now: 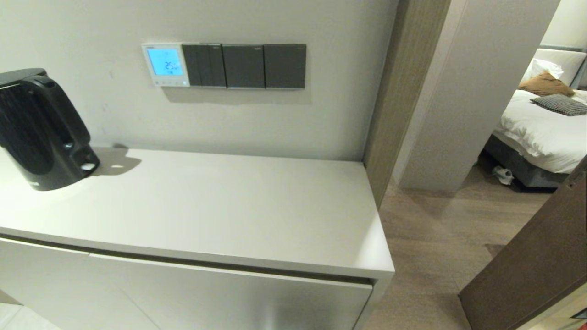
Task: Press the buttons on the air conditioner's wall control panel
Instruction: Turn off the central air conditioner
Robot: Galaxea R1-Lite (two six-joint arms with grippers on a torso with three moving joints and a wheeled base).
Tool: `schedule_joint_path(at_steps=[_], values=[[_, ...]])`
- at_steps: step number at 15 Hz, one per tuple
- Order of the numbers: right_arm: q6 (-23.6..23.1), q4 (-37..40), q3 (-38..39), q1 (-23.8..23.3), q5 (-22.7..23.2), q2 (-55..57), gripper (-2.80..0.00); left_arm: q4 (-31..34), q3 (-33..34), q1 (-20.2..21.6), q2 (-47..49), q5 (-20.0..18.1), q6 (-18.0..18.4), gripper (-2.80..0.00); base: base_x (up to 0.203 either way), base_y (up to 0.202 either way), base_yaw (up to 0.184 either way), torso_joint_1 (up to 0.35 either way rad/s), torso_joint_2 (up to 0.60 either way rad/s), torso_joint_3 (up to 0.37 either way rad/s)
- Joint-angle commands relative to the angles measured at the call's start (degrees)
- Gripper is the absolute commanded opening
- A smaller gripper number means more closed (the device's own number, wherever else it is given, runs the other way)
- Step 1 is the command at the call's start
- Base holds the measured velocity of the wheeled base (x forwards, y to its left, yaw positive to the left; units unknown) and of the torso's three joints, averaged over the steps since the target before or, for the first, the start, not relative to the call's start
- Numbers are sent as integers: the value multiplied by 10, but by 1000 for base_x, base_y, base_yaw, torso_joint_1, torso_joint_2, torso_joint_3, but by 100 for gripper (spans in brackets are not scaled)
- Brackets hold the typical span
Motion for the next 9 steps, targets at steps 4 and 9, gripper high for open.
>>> schedule_joint_path(at_steps=[4,9], values=[[0,0,1,0,0,1,-280,-10,-25,0,1,-1,10,-280,0,0,0,0,0,0],[0,0,1,0,0,1,-280,14,-140,0,64,-46,20,-280,0,0,0,0,0,0]])
